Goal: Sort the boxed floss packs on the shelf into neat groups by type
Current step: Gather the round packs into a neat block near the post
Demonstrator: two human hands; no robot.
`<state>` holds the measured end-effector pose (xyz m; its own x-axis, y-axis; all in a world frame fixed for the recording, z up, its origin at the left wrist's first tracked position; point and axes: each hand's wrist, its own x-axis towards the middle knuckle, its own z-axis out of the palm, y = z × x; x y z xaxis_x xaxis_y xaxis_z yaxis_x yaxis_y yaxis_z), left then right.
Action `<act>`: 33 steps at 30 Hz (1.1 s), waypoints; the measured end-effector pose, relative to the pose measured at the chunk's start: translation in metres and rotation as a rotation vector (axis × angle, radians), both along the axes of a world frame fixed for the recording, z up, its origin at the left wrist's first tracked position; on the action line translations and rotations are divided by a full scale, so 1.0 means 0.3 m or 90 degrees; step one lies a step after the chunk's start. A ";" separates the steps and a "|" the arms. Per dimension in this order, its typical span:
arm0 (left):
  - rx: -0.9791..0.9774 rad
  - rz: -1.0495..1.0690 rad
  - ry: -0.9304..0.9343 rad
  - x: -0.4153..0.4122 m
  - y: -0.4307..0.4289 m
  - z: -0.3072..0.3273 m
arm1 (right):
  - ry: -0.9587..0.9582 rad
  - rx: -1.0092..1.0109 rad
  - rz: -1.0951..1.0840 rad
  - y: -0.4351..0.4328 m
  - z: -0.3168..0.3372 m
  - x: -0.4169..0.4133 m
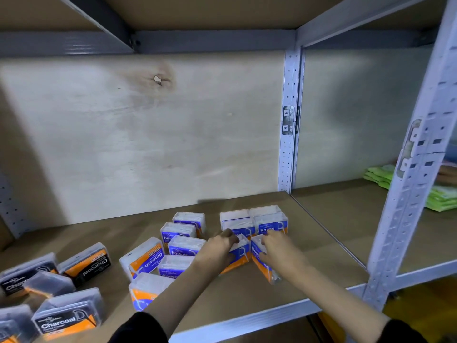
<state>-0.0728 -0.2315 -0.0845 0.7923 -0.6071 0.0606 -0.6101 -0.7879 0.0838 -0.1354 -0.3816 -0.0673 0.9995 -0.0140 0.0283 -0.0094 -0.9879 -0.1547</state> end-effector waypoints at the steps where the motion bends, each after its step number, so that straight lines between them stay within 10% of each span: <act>1: -0.002 0.007 -0.004 -0.003 -0.002 -0.006 | 0.005 -0.020 0.003 0.001 -0.001 -0.006; 33: -0.126 0.022 0.021 0.028 -0.120 -0.031 | -0.026 -0.012 0.046 -0.217 -0.058 0.130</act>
<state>-0.0643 -0.2676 -0.0940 0.8160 -0.5581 0.1506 -0.5774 -0.7745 0.2586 -0.0965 -0.4468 -0.0846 0.9959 0.0597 0.0686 0.0686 -0.9884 -0.1351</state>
